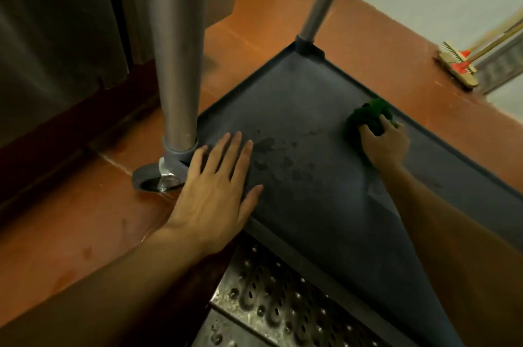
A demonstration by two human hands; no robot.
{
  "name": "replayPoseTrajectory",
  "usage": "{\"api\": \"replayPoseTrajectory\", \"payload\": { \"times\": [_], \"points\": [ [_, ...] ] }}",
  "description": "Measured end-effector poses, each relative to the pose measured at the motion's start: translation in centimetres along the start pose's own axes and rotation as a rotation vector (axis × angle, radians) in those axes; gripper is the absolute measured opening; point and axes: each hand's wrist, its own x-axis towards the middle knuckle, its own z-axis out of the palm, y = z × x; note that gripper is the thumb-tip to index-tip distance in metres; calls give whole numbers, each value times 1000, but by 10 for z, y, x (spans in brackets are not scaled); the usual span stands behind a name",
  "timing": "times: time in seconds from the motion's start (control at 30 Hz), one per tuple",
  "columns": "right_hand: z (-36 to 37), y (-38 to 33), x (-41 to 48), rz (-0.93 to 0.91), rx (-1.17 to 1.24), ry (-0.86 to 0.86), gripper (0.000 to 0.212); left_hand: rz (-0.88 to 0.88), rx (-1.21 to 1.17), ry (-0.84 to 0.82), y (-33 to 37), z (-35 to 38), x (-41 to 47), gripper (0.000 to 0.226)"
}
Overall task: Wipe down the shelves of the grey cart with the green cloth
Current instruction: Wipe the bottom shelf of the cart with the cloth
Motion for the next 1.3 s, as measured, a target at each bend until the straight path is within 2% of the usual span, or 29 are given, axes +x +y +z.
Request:
{"api": "replayPoseTrajectory", "payload": {
  "times": [0.2,0.43,0.63,0.7,0.87,1.0,1.13,1.3],
  "points": [
    [15,-39,-36,-140,82,-1,54,6,-15,35,1,0,0,79],
    [45,-128,-136,-604,116,-107,45,-52,-219,107,2,-1,-3,98],
    [26,-120,-194,-837,126,-260,27,-118,-460,157,4,-6,1,93],
    [17,-108,-201,-848,145,-269,28,-119,-471,133,3,-6,1,92],
    [-1,-79,-205,-812,75,-252,44,-88,-369,101,0,-6,3,91],
    [-10,-47,-209,-705,45,-206,48,-70,-224,48,-1,-5,2,81],
    [-25,-7,-203,-567,25,-133,46,-61,-80,-30,-2,-5,4,88],
    [-46,42,-194,-430,-6,-97,48,-85,-38,-56,0,-6,6,89]
  ]
}}
